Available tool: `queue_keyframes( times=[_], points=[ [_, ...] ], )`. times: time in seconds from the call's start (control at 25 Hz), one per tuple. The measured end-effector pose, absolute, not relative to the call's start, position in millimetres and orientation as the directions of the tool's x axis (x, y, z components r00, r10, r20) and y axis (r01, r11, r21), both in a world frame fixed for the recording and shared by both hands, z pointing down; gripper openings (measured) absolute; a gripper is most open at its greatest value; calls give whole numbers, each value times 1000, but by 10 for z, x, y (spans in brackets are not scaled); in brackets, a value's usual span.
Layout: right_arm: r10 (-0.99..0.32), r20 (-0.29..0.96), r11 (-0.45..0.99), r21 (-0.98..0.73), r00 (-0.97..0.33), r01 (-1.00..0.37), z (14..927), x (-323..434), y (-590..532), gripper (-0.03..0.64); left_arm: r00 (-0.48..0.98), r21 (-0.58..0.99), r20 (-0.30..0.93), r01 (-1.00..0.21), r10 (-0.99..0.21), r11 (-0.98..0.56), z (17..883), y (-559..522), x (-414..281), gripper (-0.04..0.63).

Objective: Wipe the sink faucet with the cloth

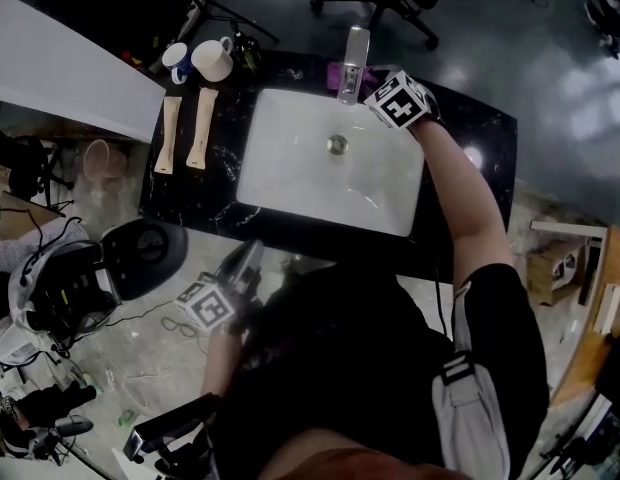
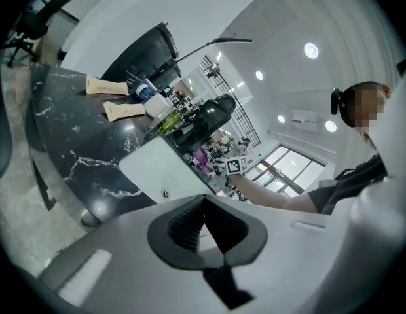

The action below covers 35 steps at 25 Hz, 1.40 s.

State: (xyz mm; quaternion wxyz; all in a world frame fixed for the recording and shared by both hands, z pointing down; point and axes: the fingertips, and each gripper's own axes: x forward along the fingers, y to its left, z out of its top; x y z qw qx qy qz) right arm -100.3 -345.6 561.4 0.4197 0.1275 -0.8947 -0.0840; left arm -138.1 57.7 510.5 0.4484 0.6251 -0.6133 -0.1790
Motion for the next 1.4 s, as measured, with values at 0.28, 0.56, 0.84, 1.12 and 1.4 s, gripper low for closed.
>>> queue_keyframes(
  times=[0.28, 0.56, 0.84, 1.12, 1.4],
  points=[
    [-234, 793, 972, 179, -562, -152, 6119, -1095, -3472, 97, 129, 775, 365, -591, -922, 224, 5239, 681, -1443, 0],
    [-203, 798, 978, 138, -567, -155, 6172, -1110, -3468, 97, 147, 761, 379, -612, -913, 217, 5158, 584, -1447, 0],
    [-238, 682, 831, -225, -691, -508, 5909, -665, -3540, 97, 198, 766, 346, -625, -917, 154, 5101, 461, -1451, 0],
    [-391, 163, 570, -730, -906, -377, 4696, -313, -3841, 95, 229, 789, 321, -602, -919, 126, 5117, 436, -1458, 0],
    [-256, 171, 656, -692, -951, -301, 4556, -937, -3778, 96, 217, 786, 317, -605, -923, 127, 5039, 382, -1443, 0]
  ],
)
